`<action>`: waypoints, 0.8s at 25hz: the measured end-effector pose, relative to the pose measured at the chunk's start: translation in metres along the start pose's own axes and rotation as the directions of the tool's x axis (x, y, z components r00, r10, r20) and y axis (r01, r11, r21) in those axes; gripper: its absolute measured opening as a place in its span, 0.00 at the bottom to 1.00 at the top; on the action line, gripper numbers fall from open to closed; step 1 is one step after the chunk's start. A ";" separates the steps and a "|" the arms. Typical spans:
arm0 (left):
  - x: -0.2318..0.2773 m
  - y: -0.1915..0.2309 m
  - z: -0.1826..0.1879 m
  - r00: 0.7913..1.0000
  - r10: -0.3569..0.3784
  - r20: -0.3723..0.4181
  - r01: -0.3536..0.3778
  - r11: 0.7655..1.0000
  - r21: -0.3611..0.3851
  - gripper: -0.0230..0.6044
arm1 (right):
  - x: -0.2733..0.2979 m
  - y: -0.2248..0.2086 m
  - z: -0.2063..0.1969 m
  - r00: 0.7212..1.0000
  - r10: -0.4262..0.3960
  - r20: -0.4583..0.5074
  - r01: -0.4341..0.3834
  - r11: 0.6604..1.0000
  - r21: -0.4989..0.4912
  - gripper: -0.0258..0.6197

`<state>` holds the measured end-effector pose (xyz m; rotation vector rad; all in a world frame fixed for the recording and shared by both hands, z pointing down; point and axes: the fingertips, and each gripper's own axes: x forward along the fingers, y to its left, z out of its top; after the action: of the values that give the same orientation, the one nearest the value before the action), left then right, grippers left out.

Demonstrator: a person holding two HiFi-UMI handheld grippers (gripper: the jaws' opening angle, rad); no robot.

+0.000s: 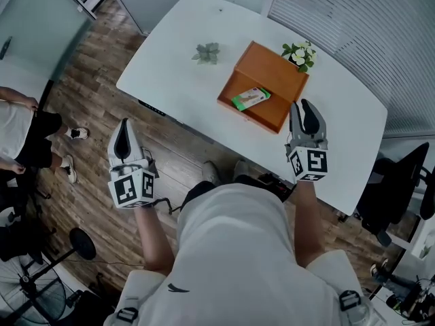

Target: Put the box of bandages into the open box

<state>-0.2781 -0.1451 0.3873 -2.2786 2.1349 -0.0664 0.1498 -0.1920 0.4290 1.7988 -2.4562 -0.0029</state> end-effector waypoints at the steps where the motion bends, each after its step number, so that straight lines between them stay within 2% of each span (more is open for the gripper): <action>1: 0.000 0.000 0.001 1.000 -0.003 0.003 0.003 1.000 -0.006 0.05 | -0.010 -0.005 0.004 0.999 -0.033 0.035 0.032 0.999 0.024 0.14; 5: 0.002 -0.003 -0.001 1.000 -0.013 -0.009 0.013 0.998 0.062 0.05 | -0.033 -0.012 0.005 0.995 -0.077 0.058 0.076 0.997 0.028 0.04; 20: 0.012 -0.019 -0.007 0.999 -0.043 -0.026 0.046 0.994 0.104 0.05 | -0.036 -0.003 0.019 0.999 -0.031 0.039 0.032 0.999 -0.023 0.04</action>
<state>-0.2584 -0.1552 0.3957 -2.2778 2.0395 -0.2021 0.1621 -0.1597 0.4073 1.8452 -2.4429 -0.0693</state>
